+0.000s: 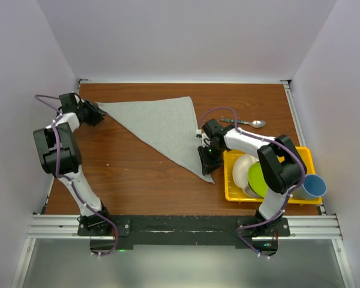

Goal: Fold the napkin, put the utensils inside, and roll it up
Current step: Fold the napkin, then grab a utensil with the right arm

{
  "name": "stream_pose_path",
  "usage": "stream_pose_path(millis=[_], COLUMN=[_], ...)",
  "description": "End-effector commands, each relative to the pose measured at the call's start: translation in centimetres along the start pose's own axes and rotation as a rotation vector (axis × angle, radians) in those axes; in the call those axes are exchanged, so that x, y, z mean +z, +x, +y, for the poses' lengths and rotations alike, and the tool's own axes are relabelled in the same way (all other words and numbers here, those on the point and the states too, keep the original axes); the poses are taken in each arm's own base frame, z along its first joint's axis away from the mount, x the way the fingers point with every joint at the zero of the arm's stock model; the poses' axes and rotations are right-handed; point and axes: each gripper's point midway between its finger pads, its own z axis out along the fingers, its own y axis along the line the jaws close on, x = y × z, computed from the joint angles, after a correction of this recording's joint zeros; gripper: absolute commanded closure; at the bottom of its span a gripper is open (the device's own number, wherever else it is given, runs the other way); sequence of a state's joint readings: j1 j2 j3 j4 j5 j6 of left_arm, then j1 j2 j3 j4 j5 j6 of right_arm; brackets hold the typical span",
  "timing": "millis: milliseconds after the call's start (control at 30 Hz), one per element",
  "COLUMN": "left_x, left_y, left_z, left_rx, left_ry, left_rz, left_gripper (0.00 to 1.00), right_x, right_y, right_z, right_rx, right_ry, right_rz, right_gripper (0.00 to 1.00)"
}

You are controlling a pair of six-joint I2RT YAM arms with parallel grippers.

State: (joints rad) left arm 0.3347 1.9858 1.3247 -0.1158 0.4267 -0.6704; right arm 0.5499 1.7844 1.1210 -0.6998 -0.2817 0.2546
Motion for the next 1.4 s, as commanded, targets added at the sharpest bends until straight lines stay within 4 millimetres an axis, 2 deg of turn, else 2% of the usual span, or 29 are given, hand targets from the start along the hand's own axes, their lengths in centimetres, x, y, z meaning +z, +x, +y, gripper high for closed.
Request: stream_pose_path(millis=[0,67,133,167,200,233,267,300,333,367,400,433,467,500,533,567,600,667,767,800,967,1033,1100,1133,1167,1267,1333,1367], left_x=[-3.8,-4.4,-5.4,-5.6,-6.3,-6.7,-7.0,-7.8,-8.2,-8.6,-9.7,-10.3,-11.3,-11.7,-12.2,-12.6,-13.6,-14.8,-16.1,-16.5,-18.7,-18.9,-19.3,-19.4,-19.5,-19.4,-19.3,-19.4], left_y=[0.3,1.9,3.0,4.3,5.4,6.2,7.5,8.8,9.8,10.8,11.9,12.6,13.3,14.5,15.3,16.0,16.2,16.8,17.4,17.6,18.1,18.7,18.9,18.9,18.9,19.0,19.1,19.2], left_z=[-3.9,-4.1,-5.5,-5.4,-7.0,-7.7,-7.8,-9.6,-10.1,-10.2,-11.5,-11.8,-12.2,-12.7,-12.4,-12.2,-12.7,-12.0,-11.5,-11.6,-11.5,-11.1,-11.0,-10.9,-10.8,-10.6,-10.5,-10.5], left_rx=[0.050,0.056,0.089,0.096,0.130,0.145,0.155,0.192,0.207,0.223,0.257,0.268,0.295,0.319,0.332,0.363,0.396,0.445,0.507,0.526,0.615,0.622,0.638,0.640,0.646,0.642,0.639,0.638], left_ry=[0.089,0.087,0.102,0.096,0.117,0.127,0.124,0.157,0.164,0.164,0.187,0.193,0.207,0.211,0.197,0.197,0.208,0.204,0.212,0.233,0.277,0.284,0.290,0.281,0.276,0.276,0.277,0.279], left_rz=[-0.032,-0.004,0.002,0.027,0.033,0.042,0.066,0.073,0.087,0.099,0.099,0.107,0.110,0.128,0.149,0.155,0.135,0.123,0.124,0.130,0.105,0.116,0.123,0.129,0.127,0.122,0.125,0.123], left_gripper=[0.60,0.60,0.60,0.60,0.60,0.59,0.58,0.58,0.58,0.57,0.57,0.57,0.56,0.56,0.56,0.55,0.55,0.53,0.53,0.53,0.52,0.52,0.52,0.52,0.52,0.53,0.52,0.52], right_x=[0.7,0.3,-1.0,-2.2,-3.2,-3.8,-5.8,-6.7,-7.5,-8.6,-9.6,-9.9,-11.3,-11.6,-12.0,-12.3,-12.4,-13.3,-13.6,-12.9,-12.1,-11.4,-11.5,-10.5,-10.7,-8.8,-8.7,-7.9], right_y=[1.9,2.0,1.2,-0.8,-2.1,-3.0,-5.9,-7.2,-8.1,-10.9,-12.5,-12.8,-15.5,-16.4,-16.5,-18.0,-18.8,-20.6,-21.4,-21.1,-20.4,-19.8,-20.2,-20.2,-20.9,-21.2,-22.0,-22.0], right_z=[0.3,0.3,0.9,1.7,1.9,1.0,1.4,0.7,0.0,0.3,-1.2,-2.2,-3.7,-4.7,-5.3,-6.7,-7.3,-9.1,-13.2,-14.6,-19.2,-20.3,-21.1,-21.6,-21.7,-22.1,-22.2,-22.7], right_rx=[0.020,0.020,0.018,0.006,0.014,0.085,0.119,0.173,0.269,0.327,0.425,0.566,0.662,0.740,0.884,0.972,1.026,1.156,1.268,1.300,1.397,1.436,1.461,1.478,1.488,1.547,1.571,1.581], right_ry=[-0.019,-0.018,-0.017,-0.024,-0.011,0.068,0.098,0.131,0.181,0.174,0.201,0.235,0.247,0.260,0.268,0.250,0.237,0.236,0.338,0.381,0.471,0.520,0.523,0.533,0.523,0.530,0.511,0.522], right_rz=[-0.006,-0.013,-0.032,-0.085,-0.120,-0.146,-0.224,-0.253,-0.275,-0.323,-0.361,-0.349,-0.401,-0.414,-0.411,-0.430,-0.448,-0.522,-0.607,-0.601,-0.625,-0.612,-0.629,-0.613,-0.628,-0.582,-0.597,-0.589], right_gripper=[0.75,0.76,0.75,0.73,0.65,0.60,0.54,0.45,0.30,0.22,0.18,0.15,0.14,0.14,0.14,0.14,0.14,0.14,0.14,0.14,0.15,0.15,0.16,0.17,0.17,0.19,0.21,0.21])
